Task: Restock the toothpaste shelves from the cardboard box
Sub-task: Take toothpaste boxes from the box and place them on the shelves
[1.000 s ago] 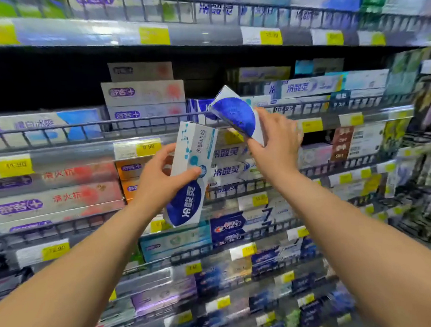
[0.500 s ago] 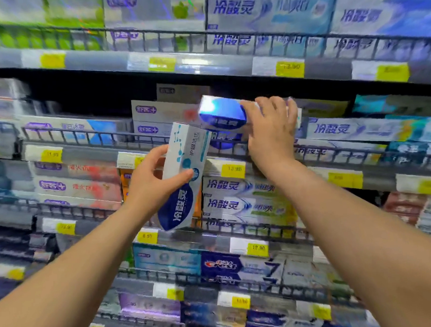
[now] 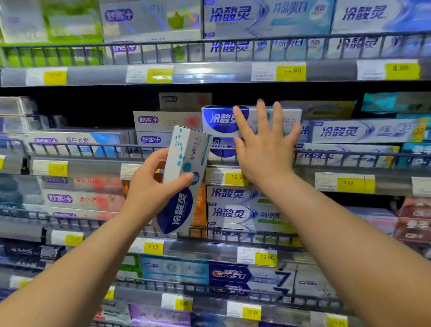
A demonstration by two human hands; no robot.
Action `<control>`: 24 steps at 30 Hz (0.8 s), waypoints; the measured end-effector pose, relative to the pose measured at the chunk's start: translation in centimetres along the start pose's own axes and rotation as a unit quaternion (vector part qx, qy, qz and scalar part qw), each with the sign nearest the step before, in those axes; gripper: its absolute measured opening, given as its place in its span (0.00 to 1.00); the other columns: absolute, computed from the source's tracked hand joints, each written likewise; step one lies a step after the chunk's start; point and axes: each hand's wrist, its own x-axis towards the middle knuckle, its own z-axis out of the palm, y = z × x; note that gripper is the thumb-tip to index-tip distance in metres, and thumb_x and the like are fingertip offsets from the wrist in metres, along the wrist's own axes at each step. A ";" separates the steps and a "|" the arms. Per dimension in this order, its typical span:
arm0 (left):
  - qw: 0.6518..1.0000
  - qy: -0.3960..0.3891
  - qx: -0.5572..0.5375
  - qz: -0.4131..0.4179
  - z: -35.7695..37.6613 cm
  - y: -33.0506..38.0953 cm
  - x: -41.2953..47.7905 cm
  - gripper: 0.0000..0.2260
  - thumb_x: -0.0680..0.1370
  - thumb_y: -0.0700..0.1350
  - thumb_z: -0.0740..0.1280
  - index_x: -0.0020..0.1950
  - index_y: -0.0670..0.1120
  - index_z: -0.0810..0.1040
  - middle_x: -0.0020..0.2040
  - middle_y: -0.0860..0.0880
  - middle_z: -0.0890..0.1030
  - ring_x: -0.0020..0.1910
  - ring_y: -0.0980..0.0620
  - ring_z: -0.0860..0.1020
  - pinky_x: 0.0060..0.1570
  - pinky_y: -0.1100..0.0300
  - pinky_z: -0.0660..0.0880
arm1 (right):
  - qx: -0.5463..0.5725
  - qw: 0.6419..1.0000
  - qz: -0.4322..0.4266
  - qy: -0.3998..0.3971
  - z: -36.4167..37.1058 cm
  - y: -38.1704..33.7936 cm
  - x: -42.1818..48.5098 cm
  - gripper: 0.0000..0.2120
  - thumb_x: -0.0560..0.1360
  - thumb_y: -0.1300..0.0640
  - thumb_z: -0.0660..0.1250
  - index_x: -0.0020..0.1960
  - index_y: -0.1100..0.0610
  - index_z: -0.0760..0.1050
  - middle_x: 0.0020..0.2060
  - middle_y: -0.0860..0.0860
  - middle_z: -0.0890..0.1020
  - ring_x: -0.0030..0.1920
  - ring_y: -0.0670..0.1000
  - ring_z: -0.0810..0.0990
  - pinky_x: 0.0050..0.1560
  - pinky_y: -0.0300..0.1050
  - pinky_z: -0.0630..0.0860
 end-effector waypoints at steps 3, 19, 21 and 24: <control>1.000 -0.005 0.001 0.013 -0.5 0.4 0.2 0.22 0.68 0.53 0.75 0.57 0.68 0.71 0.54 0.58 0.79 0.53 0.53 0.79 0.46 0.47 0.81 | 0.010 1.000 0.016 -0.019 -0.2 -0.2 1.5 0.26 0.80 0.43 0.46 0.76 0.41 0.43 0.76 0.54 0.52 0.75 0.61 0.48 0.64 0.74 0.50; 0.926 0.031 0.243 0.289 2.2 5.6 2.6 0.30 0.72 0.45 0.73 0.72 0.52 0.67 0.56 0.45 0.70 0.55 0.50 0.68 0.46 0.52 0.75 | 0.119 0.990 0.068 0.034 1.0 6.1 -2.8 0.23 0.78 0.50 0.58 0.70 0.58 0.68 0.69 0.62 0.68 0.69 0.62 0.64 0.70 0.57 0.56; 0.890 0.039 0.298 0.342 3.8 6.8 4.2 0.30 0.70 0.43 0.74 0.71 0.49 0.69 0.55 0.41 0.73 0.51 0.43 0.72 0.45 0.48 0.74 | 0.113 0.990 0.083 0.030 1.0 7.2 -3.5 0.21 0.78 0.51 0.60 0.68 0.59 0.70 0.66 0.61 0.70 0.67 0.62 0.66 0.69 0.56 0.58; 0.855 0.018 0.366 0.367 6.4 8.2 6.7 0.32 0.70 0.41 0.74 0.72 0.47 0.68 0.56 0.39 0.76 0.49 0.38 0.75 0.47 0.45 0.71 | 0.098 0.992 0.079 0.020 1.1 8.2 -4.1 0.18 0.77 0.52 0.61 0.65 0.58 0.72 0.62 0.58 0.73 0.64 0.60 0.68 0.66 0.56 0.62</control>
